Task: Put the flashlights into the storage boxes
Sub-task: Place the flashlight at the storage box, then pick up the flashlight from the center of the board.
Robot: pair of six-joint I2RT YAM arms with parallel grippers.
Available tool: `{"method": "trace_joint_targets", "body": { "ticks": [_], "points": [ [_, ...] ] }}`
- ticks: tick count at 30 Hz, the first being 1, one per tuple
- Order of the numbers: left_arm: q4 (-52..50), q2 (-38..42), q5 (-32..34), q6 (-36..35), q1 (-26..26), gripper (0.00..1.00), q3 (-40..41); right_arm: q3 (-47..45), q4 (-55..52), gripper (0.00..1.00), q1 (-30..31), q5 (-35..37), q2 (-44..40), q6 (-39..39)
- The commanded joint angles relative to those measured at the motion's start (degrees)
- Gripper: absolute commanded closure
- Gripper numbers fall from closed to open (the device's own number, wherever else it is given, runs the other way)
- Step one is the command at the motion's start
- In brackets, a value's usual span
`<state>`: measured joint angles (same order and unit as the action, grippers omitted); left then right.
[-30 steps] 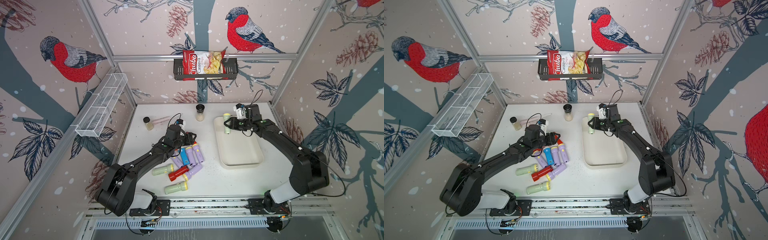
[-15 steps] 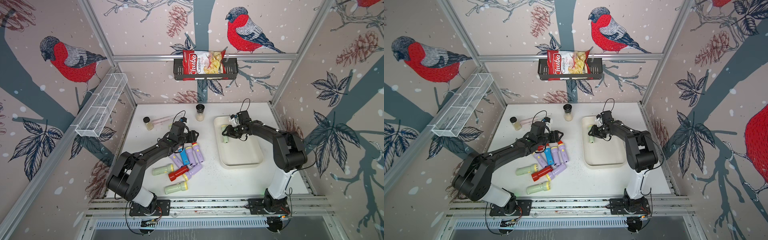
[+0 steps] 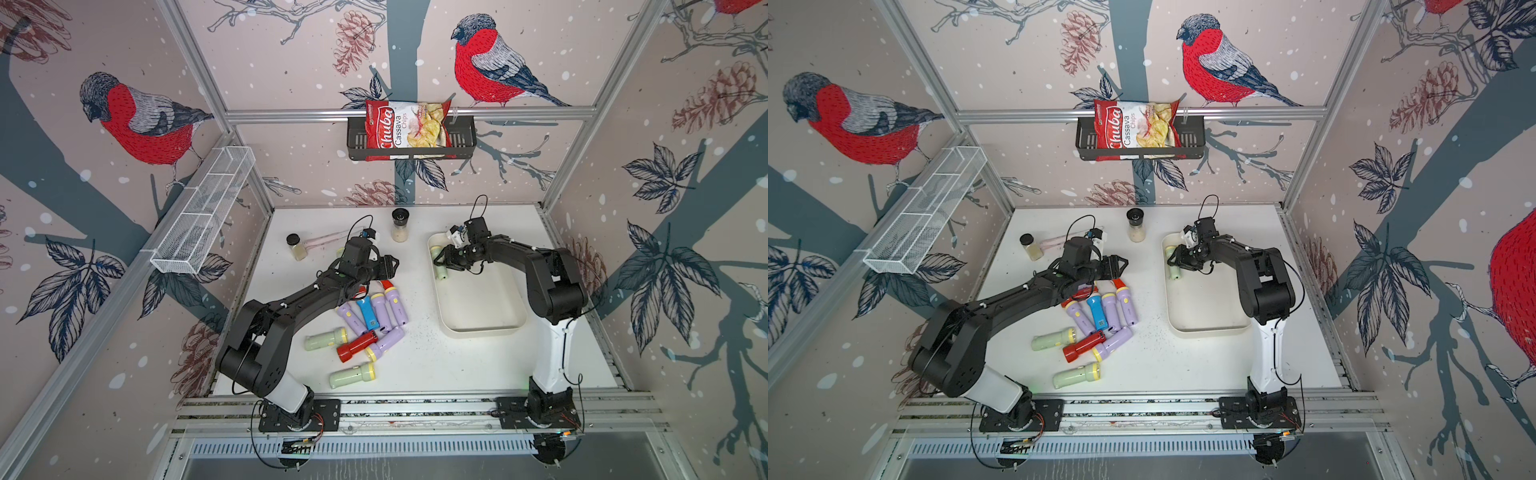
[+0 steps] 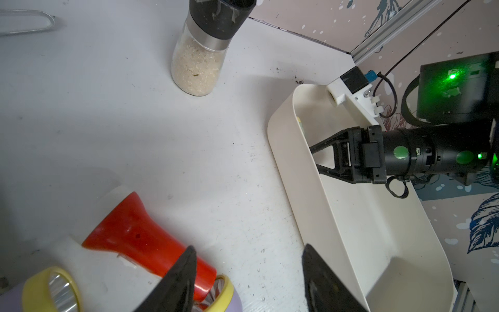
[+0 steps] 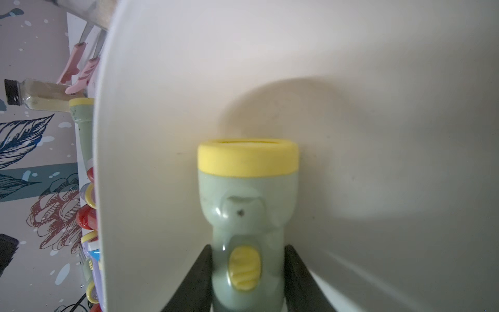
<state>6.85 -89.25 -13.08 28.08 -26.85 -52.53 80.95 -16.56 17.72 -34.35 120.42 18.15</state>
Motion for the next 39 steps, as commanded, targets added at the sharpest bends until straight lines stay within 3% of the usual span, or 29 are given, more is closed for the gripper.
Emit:
{"method": "trace_joint_targets", "body": {
  "ticks": [1, 16, 26, 39],
  "points": [
    [-0.7, 0.6, 1.3, -0.8, 0.2, 0.38, -0.5, 0.1, -0.9, 0.46, -0.2, -0.9, -0.6, -0.7],
    [-3.7, 6.9, 0.7, 2.3, 0.2, 0.39, 2.3, -5.6, -1.4, 0.41, 0.7, 1.2, -14.9, 0.5],
    [-6.2, 15.2, 2.8, 5.1, 0.8, 0.38, 9.9, -4.7, -7.9, 0.41, 12.4, 14.9, -21.9, 1.0],
    [-12.8, 22.7, 2.1, 6.6, 6.7, 0.38, 14.3, -2.5, -13.9, 0.42, 25.4, 23.6, -21.3, 5.3]
  ]
}}
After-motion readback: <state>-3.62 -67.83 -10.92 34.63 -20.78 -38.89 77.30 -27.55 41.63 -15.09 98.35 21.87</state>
